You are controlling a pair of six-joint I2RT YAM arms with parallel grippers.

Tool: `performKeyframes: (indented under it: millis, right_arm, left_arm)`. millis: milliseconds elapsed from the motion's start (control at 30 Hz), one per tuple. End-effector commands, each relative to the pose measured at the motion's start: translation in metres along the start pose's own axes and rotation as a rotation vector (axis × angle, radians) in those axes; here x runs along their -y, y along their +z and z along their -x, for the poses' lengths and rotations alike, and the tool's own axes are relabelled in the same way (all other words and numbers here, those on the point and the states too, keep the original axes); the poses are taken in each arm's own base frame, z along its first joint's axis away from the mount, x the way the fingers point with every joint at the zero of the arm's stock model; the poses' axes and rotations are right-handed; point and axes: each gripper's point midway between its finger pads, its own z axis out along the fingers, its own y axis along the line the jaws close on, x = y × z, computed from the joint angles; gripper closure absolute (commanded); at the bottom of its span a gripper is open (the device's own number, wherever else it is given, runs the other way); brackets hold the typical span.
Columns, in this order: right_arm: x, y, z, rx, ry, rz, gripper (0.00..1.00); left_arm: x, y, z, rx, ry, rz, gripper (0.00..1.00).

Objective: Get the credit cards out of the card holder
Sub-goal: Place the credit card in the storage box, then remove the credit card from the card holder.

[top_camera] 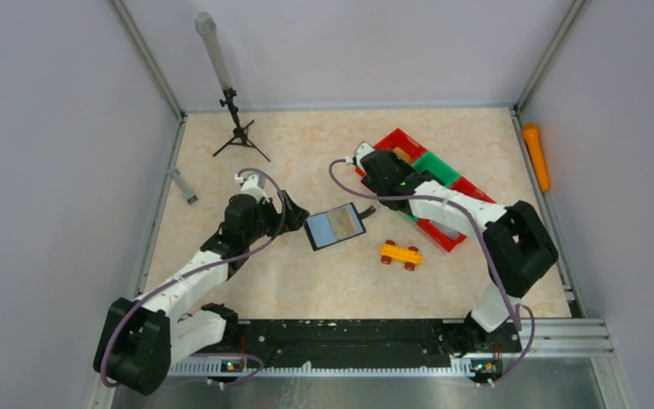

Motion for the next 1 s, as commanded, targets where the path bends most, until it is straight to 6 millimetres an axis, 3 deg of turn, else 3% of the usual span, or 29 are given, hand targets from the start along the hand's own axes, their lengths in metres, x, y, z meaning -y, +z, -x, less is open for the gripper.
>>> performKeyframes:
  millis: [0,67,167,233,467,633,767,967]
  right_arm:
    - [-0.014,-0.046,0.064,0.254,0.269,0.251,0.26]
    - [-0.014,-0.055,0.082,0.325,0.428,0.286,0.12]
    - [-0.031,-0.065,0.099,0.368,0.535,0.408,0.12]
    - [-0.049,-0.063,0.099,0.331,0.614,0.473,0.13]
    - [-0.096,-0.04,0.079,0.164,0.792,0.595,0.24]
    - [-0.111,-0.027,0.068,0.126,0.927,0.668,0.34]
    - [-0.115,-0.013,0.053,0.098,0.935,0.608,0.35]
    - [-0.124,0.0,0.035,0.076,0.918,0.562,0.41]
  left_arm:
    - [0.007,0.007,0.004,-0.025,0.007,-0.021,0.01]
    - [0.006,0.011,-0.004,-0.068,0.003,-0.025,0.01]
    - [0.005,0.015,-0.019,-0.154,-0.014,-0.024,0.03]
    - [0.002,0.017,-0.029,-0.219,-0.029,-0.008,0.06]
    - [-0.008,0.02,-0.066,-0.396,-0.082,0.03,0.14]
    - [-0.01,0.028,-0.065,-0.389,-0.056,0.025,0.17]
    - [-0.028,0.036,-0.063,-0.36,0.018,0.081,0.2]
    - [-0.026,0.037,-0.057,-0.289,0.091,0.025,0.23]
